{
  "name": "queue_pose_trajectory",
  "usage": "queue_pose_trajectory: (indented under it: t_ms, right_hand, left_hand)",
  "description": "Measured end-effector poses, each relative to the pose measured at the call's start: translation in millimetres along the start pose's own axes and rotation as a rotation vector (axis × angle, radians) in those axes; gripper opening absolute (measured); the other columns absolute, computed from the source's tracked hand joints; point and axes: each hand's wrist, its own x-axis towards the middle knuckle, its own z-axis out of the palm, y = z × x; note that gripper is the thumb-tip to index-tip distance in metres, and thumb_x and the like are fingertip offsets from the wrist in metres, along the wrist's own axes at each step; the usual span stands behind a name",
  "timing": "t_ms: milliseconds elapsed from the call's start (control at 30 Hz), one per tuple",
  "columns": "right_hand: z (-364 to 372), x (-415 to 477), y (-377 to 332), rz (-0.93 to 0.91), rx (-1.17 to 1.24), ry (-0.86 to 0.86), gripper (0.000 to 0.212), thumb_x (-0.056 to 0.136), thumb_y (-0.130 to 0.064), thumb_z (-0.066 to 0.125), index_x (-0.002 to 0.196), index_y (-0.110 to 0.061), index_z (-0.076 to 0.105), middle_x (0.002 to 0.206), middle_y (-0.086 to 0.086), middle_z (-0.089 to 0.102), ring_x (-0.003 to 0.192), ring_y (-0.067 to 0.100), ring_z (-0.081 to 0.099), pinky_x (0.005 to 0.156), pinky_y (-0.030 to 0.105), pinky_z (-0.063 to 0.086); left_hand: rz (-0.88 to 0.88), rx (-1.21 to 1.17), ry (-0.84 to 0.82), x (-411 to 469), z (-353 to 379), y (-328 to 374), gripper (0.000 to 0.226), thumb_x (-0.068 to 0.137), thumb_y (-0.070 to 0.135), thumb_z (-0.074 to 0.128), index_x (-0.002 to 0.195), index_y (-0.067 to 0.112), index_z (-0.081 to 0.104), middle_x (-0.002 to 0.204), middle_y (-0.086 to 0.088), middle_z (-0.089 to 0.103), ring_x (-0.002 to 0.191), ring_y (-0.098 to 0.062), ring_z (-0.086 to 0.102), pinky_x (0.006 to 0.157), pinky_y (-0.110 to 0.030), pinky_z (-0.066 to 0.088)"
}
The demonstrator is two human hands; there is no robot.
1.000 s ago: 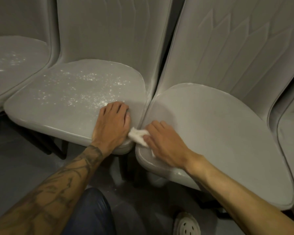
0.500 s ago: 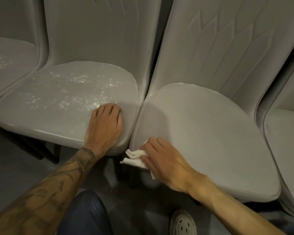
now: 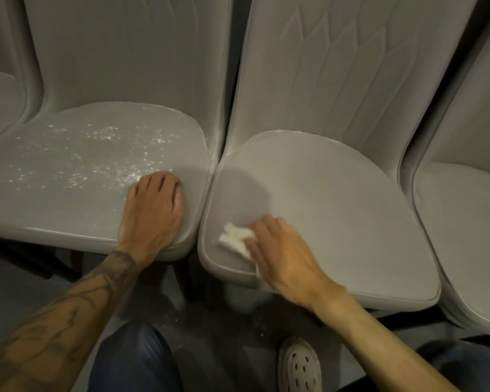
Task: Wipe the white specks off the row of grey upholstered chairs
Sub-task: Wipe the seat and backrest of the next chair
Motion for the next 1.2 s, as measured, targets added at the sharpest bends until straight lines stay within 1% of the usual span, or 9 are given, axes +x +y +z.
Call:
queue_pose_trajectory:
  t_ms: [100,233,367,500,633,733,867,1000,1200]
  right_hand:
    - [3.5,11.5,-4.5,0.133,-0.078,0.032,0.026,0.108,-0.035,0.035,0.110,-0.018,0.055,0.108,0.001,0.052,0.093,0.023,0.048,0.083,0.043,0.045]
    - [4.5,-24.5,-9.9,-0.050,0.071,0.004,0.025,0.109,-0.035,0.035,0.106,-0.020,0.054,0.102,-0.004,0.048,0.087,0.019,0.045,0.078,0.036,0.042]
    - [-1.6,14.4,23.0,0.102,0.003,0.030,0.026,0.107,-0.033,0.039,0.107,-0.012,0.054,0.105,0.007,0.052,0.093,0.030,0.049,0.084,0.047,0.043]
    - [5.2,81.5,22.1,0.188,-0.089,-0.026,0.030,0.107,-0.030,0.036,0.119,-0.008,0.052,0.119,0.015,0.054,0.104,0.035,0.049,0.093,0.048,0.039]
    - [33.0,58.9,-23.8,-0.032,-0.124,0.003,0.033,0.105,-0.035,0.028,0.117,-0.017,0.053,0.114,0.005,0.052,0.095,0.027,0.047,0.084,0.044,0.041]
    - [41.4,40.1,-48.7,0.020,-0.065,0.083,0.026,0.105,-0.037,0.032,0.111,-0.020,0.052,0.105,0.001,0.050,0.086,0.020,0.042,0.073,0.039,0.041]
    - [44.6,57.7,-68.0,0.130,-0.082,0.134,0.018,0.103,-0.033,0.043,0.110,-0.020,0.053,0.107,0.001,0.054,0.089,0.019,0.045,0.074,0.034,0.040]
    - [47.9,12.3,-64.5,0.039,-0.097,0.116,0.017,0.097,-0.032,0.058,0.109,-0.020,0.055,0.105,-0.001,0.054,0.087,0.016,0.045,0.072,0.031,0.043]
    - [48.6,32.7,-80.7,0.193,-0.111,0.127,0.017,0.100,-0.030,0.048,0.112,-0.020,0.054,0.107,0.001,0.053,0.090,0.018,0.045,0.076,0.032,0.037]
  left_hand:
    - [0.001,-0.017,-0.006,-0.6,-0.3,-0.6,0.030,0.105,0.032,0.033,0.117,0.016,0.056,0.120,-0.008,0.061,0.106,-0.027,0.054,0.094,-0.046,0.042]
    - [0.015,-0.014,-0.016,0.3,1.6,-3.0,0.032,0.105,0.033,0.032,0.118,0.016,0.056,0.121,-0.009,0.061,0.106,-0.027,0.054,0.094,-0.045,0.042]
    - [0.018,-0.013,-0.003,0.4,3.7,-4.2,0.031,0.105,0.033,0.033,0.117,0.017,0.055,0.121,-0.008,0.061,0.106,-0.026,0.054,0.093,-0.046,0.043]
    - [0.012,-0.004,0.022,0.0,9.1,-5.3,0.027,0.105,0.032,0.034,0.116,0.019,0.054,0.120,-0.005,0.060,0.105,-0.023,0.052,0.093,-0.042,0.040]
    - [0.034,0.031,0.044,0.7,11.9,-6.2,0.023,0.103,0.029,0.037,0.115,0.019,0.054,0.117,-0.005,0.059,0.103,-0.024,0.051,0.088,-0.042,0.039]
    - [0.047,0.037,0.034,-0.3,8.0,-4.9,0.024,0.101,0.027,0.037,0.114,0.015,0.054,0.117,-0.009,0.059,0.103,-0.029,0.053,0.086,-0.048,0.044]
    - [0.048,0.024,-0.031,-2.6,-1.4,-1.6,0.032,0.102,0.031,0.033,0.116,0.012,0.055,0.118,-0.012,0.060,0.104,-0.032,0.055,0.089,-0.051,0.046]
    - [-0.016,-0.023,-0.074,-0.5,-6.6,3.0,0.034,0.105,0.032,0.032,0.119,0.013,0.057,0.121,-0.009,0.060,0.107,-0.028,0.054,0.096,-0.048,0.043]
    - [-0.022,-0.017,-0.112,-1.2,-9.0,4.1,0.038,0.104,0.032,0.031,0.120,0.011,0.058,0.122,-0.011,0.060,0.108,-0.030,0.055,0.097,-0.049,0.045]
